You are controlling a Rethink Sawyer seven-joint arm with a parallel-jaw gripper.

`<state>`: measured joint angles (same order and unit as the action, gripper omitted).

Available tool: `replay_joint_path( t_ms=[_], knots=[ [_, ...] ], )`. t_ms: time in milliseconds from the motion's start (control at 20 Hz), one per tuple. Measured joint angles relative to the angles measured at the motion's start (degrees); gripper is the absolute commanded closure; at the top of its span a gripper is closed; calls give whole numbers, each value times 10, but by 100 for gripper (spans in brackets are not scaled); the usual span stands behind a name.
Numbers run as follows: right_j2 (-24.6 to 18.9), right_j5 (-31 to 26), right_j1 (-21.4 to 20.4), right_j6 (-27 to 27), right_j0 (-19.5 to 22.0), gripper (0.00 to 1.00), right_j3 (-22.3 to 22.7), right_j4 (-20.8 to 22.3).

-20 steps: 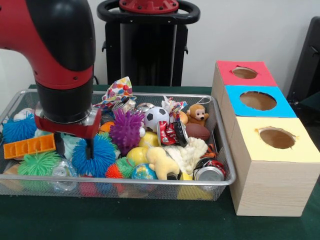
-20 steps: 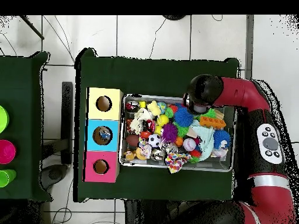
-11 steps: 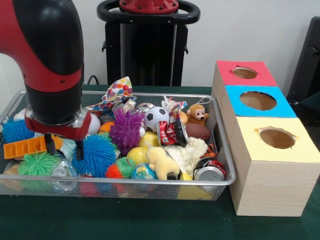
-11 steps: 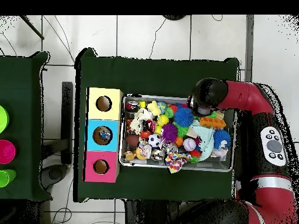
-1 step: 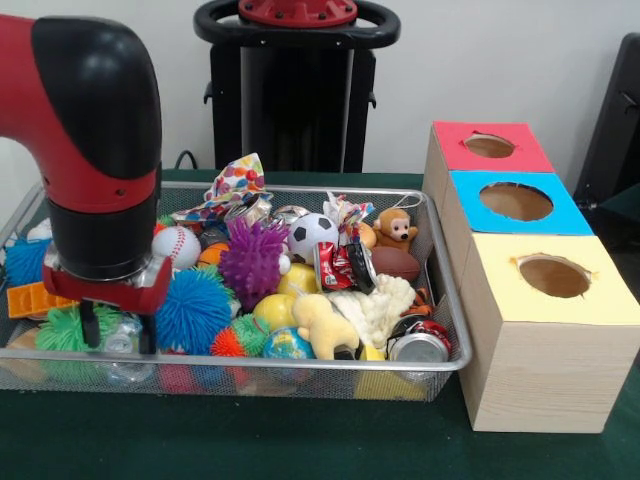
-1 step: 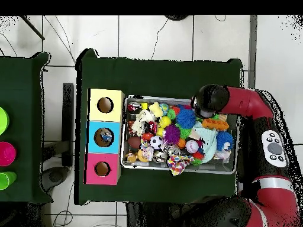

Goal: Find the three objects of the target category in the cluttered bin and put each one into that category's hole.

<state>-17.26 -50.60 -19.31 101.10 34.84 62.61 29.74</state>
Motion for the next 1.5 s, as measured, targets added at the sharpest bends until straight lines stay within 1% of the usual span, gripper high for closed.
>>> replay_joint_path(
  t_ms=[250, 800, 1200, 1500],
  knots=[
    [11, 19, 1, 0, 0, 0, 11, 0],
    [18, 25, 0, 0, 2, 0, 26, -1],
    [18, 36, 1, 0, 6, 0, 34, -19],
    [18, 43, 0, 0, 14, 0, 45, -40]
  ],
)
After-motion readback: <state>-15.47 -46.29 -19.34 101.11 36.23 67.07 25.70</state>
